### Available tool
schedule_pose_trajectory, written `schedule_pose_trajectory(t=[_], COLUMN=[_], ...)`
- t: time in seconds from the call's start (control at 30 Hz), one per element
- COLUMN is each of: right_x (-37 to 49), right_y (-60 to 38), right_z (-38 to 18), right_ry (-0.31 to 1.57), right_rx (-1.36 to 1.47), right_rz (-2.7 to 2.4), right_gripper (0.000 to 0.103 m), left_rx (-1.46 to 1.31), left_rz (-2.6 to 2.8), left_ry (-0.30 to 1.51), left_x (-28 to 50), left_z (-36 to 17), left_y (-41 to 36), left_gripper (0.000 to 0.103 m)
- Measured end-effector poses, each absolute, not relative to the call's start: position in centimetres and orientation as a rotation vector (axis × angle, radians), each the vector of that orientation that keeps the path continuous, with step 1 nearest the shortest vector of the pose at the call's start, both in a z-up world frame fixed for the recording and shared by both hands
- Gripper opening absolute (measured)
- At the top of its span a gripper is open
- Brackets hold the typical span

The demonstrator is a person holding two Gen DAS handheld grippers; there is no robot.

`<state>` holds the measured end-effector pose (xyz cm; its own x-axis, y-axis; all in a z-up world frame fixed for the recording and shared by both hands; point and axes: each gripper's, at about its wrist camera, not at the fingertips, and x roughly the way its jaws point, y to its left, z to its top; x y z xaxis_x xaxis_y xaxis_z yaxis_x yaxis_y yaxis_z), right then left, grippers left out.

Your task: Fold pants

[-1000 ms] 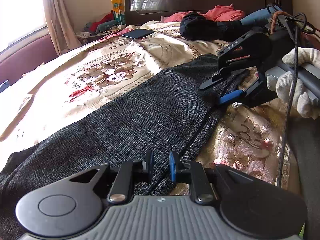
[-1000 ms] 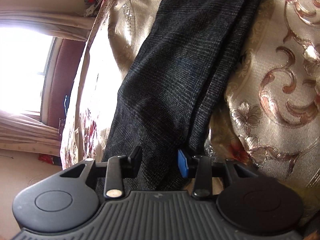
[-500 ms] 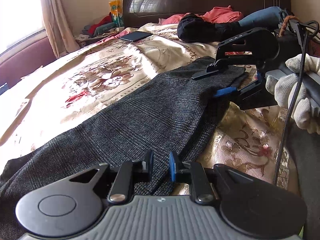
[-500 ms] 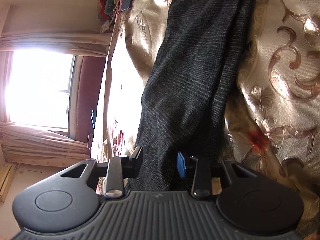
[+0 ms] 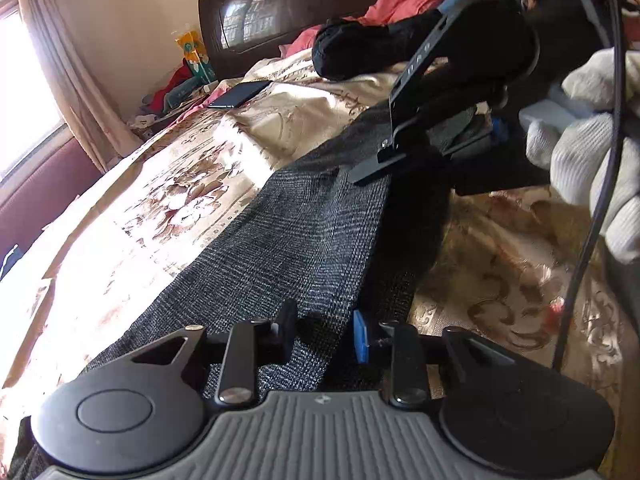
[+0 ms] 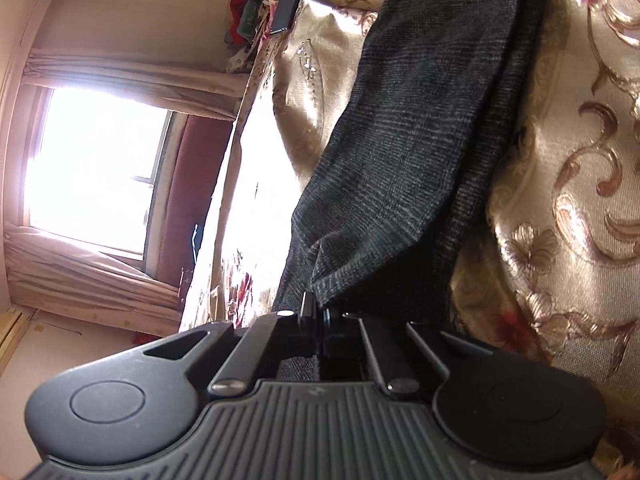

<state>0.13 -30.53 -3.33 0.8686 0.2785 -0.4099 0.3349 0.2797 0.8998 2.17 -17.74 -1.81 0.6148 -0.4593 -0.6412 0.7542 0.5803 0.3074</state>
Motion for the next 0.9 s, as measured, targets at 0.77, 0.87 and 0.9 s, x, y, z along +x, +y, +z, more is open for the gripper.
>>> schedule_pose_trajectory(t=[0.77,0.87,0.9], right_x=[-1.6,-2.4,-2.1], right_y=[-36.1,-35.4,-35.6], right_z=[-3.2,-2.3,-2.8], right_ry=[0.431,0.454,0.504], right_rx=[1.251,1.155,1.133], right_rz=[-0.303,-0.323,-0.346], right_gripper=[0.004,0.004,0.005], left_rx=[0.601,0.598,0.598], left_rz=[-0.849,-0.863,-0.864], left_ry=[0.6,0.609,0.61], left_x=[1.3,1.2,1.2], left_z=[-1.1,-1.5,-1.6], left_y=[-17.4,-17.0,-16.9], left_gripper=[0.02,0.02,0.02])
